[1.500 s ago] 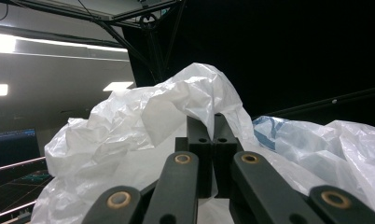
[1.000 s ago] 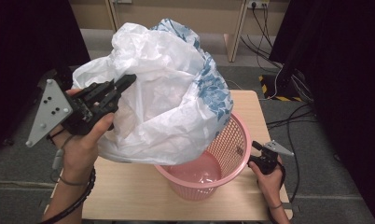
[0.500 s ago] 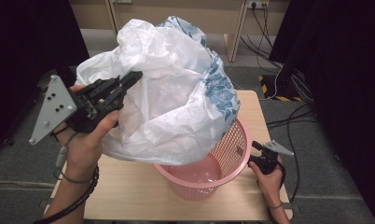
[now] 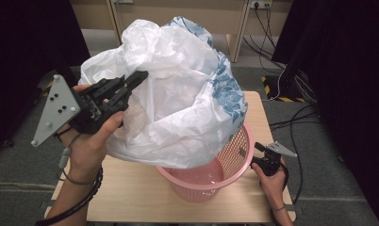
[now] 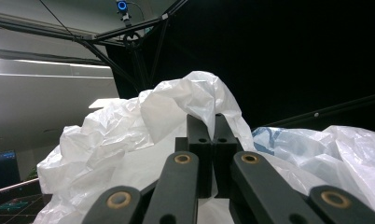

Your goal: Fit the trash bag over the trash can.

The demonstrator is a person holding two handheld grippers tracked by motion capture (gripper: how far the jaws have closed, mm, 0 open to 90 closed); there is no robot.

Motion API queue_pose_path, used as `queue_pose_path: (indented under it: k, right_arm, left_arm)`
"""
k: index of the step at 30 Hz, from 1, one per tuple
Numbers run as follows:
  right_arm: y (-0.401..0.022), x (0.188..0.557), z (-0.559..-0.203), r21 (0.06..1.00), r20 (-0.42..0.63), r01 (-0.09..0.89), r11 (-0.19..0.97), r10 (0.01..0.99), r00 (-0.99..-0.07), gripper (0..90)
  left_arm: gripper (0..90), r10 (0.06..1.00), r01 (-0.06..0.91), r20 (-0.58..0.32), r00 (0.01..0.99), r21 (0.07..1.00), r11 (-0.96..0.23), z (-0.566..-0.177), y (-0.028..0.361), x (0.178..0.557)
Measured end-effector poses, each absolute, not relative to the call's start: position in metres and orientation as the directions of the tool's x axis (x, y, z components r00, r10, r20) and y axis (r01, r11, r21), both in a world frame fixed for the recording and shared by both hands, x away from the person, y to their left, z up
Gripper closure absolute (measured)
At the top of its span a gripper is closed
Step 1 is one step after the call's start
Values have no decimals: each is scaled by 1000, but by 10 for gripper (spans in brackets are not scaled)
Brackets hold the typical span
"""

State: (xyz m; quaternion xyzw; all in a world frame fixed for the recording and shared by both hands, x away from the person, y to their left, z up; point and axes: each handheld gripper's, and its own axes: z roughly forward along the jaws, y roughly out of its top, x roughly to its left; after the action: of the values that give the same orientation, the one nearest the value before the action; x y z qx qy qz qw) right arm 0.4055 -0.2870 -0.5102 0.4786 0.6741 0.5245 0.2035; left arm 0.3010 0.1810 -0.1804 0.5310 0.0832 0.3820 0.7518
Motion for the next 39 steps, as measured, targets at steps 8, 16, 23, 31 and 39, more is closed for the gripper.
queue_pose_path:
  k: [8,16,23,31,39]
  right_arm:
    - [-287,405,-510,902,230,431,-12,858,-458,146]
    - [-287,405,-510,903,231,430,-12,858,-460,147]
    - [-287,405,-510,903,229,430,-11,858,-460,146]
    - [-287,405,-510,903,230,430,-11,857,-461,146]
    - [-287,405,-510,904,230,428,-13,857,-461,146]
  left_arm:
    - [900,650,-487,281,706,859,159,-179,176,300]
    - [900,627,-475,278,727,864,167,-178,170,301]
    - [900,606,-459,270,748,870,179,-177,164,300]
    - [900,588,-448,269,762,876,179,-177,154,299]
    - [900,563,-437,281,777,885,162,-180,141,296]
